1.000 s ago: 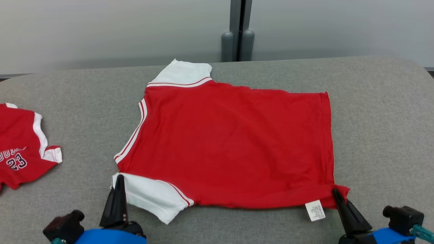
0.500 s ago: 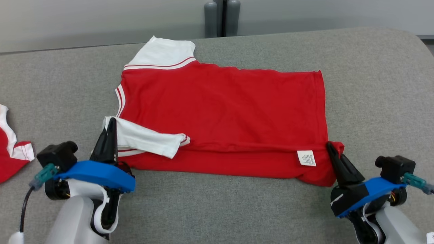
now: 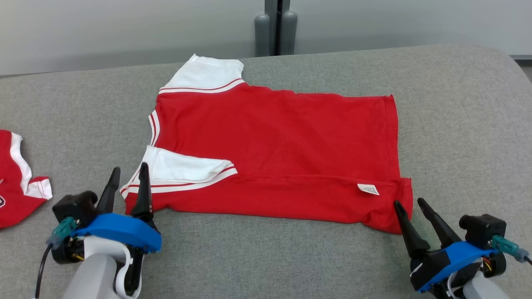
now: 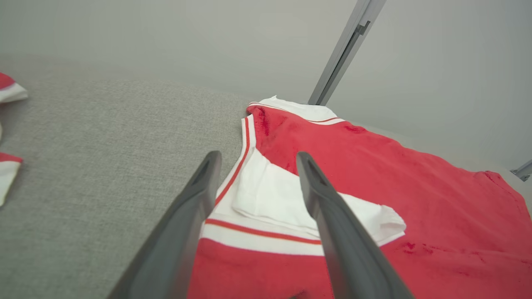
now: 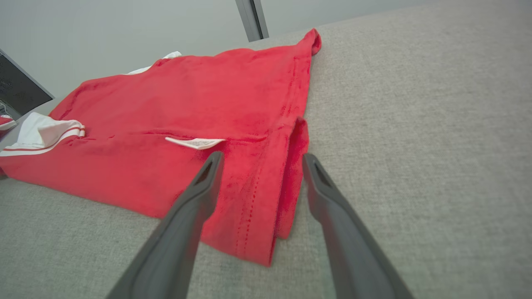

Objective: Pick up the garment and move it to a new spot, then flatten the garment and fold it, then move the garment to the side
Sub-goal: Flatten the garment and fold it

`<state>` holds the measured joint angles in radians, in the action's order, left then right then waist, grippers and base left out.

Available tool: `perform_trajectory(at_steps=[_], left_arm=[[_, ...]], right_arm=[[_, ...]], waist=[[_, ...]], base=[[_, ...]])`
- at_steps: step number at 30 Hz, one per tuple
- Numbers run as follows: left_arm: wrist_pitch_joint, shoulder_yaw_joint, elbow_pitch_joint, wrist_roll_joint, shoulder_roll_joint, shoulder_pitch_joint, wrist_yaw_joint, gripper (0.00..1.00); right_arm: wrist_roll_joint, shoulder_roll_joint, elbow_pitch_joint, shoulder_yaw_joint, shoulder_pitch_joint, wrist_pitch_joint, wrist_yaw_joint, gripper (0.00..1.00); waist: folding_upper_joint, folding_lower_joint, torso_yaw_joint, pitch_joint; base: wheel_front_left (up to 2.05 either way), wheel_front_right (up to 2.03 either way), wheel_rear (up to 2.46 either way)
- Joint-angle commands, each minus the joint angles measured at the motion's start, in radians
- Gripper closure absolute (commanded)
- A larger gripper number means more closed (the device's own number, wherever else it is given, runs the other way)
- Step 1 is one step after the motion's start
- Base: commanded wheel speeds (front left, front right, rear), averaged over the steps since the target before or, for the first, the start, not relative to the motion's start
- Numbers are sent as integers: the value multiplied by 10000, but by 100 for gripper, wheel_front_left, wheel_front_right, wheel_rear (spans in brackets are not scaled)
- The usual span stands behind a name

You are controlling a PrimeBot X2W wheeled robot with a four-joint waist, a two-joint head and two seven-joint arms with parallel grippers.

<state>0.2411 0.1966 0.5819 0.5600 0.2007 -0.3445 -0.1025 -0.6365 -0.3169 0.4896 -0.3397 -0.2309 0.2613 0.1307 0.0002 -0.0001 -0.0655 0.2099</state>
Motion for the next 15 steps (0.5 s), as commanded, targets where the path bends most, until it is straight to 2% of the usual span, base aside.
perform_trajectory(at_steps=[1,7,11,15], left_arm=[[82,-88,12,-118,153,165,67,0],[158,26,154,-498,426,848,312,0],[33,289,301,-731,375,928,538,0],[-82,280,625,-601,410,618,401,0]], right_arm=[[167,31,-120,97,197,45,2,0],[856,262,-146,630,629,48,2,0],[1214,471,162,768,486,-31,2,0],[1356,666,507,760,203,-154,3,0]], waist=[[-2,1,-15,-48],[-2,1,48,-89],[-2,1,80,-20],[-2,1,62,85]], base=[[0,0,0],[0,0,0],[0,0,0],[0,0,0]])
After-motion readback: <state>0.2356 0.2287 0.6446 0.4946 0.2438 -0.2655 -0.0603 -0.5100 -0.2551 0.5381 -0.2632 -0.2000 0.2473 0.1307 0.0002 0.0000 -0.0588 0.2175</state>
